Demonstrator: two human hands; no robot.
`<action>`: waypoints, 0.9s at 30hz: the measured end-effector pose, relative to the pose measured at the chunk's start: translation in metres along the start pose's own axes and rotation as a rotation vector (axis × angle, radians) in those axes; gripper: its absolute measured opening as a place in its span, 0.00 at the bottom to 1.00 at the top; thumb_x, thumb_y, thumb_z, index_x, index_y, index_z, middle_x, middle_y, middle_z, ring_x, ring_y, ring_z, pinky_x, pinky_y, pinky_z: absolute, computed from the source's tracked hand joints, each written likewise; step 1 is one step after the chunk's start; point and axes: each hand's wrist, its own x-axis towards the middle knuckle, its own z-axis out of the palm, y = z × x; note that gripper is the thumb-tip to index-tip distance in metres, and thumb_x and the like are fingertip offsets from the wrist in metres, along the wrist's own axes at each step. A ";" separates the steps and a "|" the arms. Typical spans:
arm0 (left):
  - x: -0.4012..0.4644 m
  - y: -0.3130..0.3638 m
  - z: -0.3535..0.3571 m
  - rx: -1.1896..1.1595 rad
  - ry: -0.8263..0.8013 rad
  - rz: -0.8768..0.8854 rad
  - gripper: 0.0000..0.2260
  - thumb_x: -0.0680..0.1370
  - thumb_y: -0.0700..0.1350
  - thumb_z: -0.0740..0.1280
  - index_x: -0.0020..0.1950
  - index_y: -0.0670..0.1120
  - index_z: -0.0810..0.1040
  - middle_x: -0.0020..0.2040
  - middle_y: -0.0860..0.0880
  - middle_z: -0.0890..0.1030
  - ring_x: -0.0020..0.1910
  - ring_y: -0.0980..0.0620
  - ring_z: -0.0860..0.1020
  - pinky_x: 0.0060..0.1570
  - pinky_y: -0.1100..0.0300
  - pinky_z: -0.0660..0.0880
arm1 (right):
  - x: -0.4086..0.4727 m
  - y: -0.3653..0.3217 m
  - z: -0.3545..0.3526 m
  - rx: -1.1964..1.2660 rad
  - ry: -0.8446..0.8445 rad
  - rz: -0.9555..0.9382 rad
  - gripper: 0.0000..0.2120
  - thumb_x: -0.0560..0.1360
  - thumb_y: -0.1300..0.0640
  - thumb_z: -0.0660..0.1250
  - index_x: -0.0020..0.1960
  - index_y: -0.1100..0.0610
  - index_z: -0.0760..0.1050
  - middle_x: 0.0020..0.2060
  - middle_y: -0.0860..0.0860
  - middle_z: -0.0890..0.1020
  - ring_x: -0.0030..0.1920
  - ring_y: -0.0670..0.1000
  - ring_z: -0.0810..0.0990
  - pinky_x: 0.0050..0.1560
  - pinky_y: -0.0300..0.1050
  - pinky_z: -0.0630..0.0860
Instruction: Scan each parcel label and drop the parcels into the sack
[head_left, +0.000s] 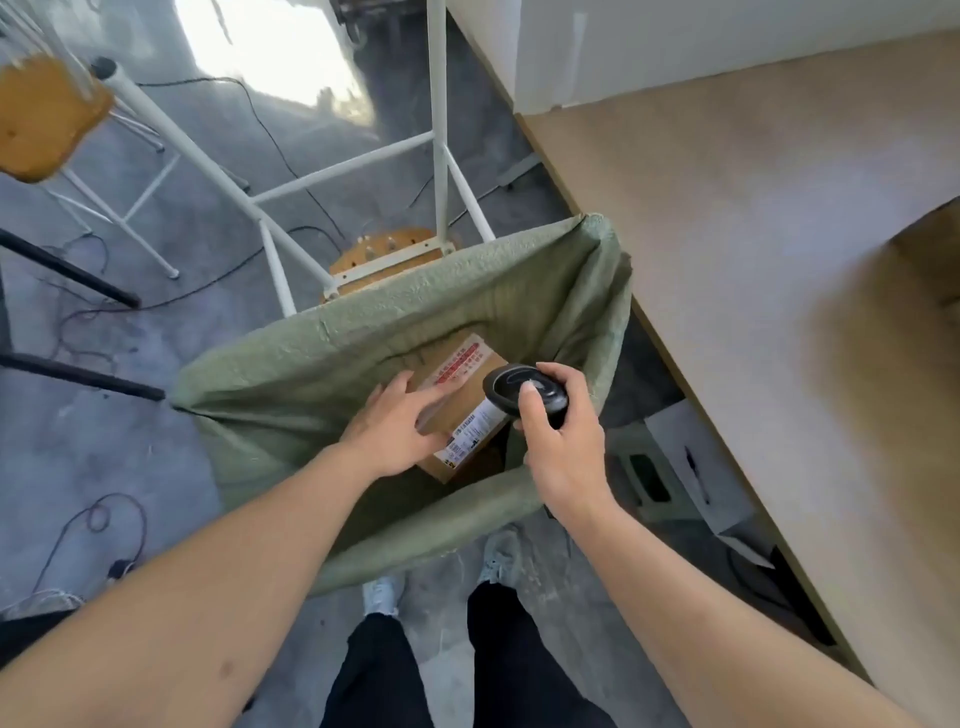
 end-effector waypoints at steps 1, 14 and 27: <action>0.008 -0.003 0.005 -0.015 -0.007 0.012 0.35 0.79 0.56 0.73 0.78 0.77 0.58 0.85 0.45 0.54 0.83 0.35 0.54 0.80 0.37 0.58 | 0.004 0.002 0.002 0.002 0.000 0.008 0.11 0.80 0.38 0.68 0.63 0.32 0.74 0.54 0.32 0.83 0.55 0.47 0.86 0.59 0.60 0.84; 0.045 -0.015 0.024 0.085 0.004 0.125 0.31 0.80 0.51 0.73 0.81 0.58 0.67 0.84 0.46 0.59 0.82 0.44 0.60 0.79 0.45 0.64 | 0.002 0.001 0.023 -0.048 0.108 0.023 0.12 0.85 0.47 0.67 0.68 0.41 0.74 0.51 0.37 0.83 0.50 0.35 0.82 0.48 0.33 0.76; -0.003 0.012 -0.024 0.301 -0.022 0.362 0.28 0.83 0.53 0.67 0.82 0.54 0.66 0.83 0.48 0.63 0.81 0.46 0.62 0.78 0.49 0.63 | -0.057 -0.024 0.044 -0.043 0.352 0.008 0.13 0.83 0.42 0.66 0.67 0.37 0.72 0.53 0.40 0.83 0.53 0.45 0.83 0.57 0.53 0.82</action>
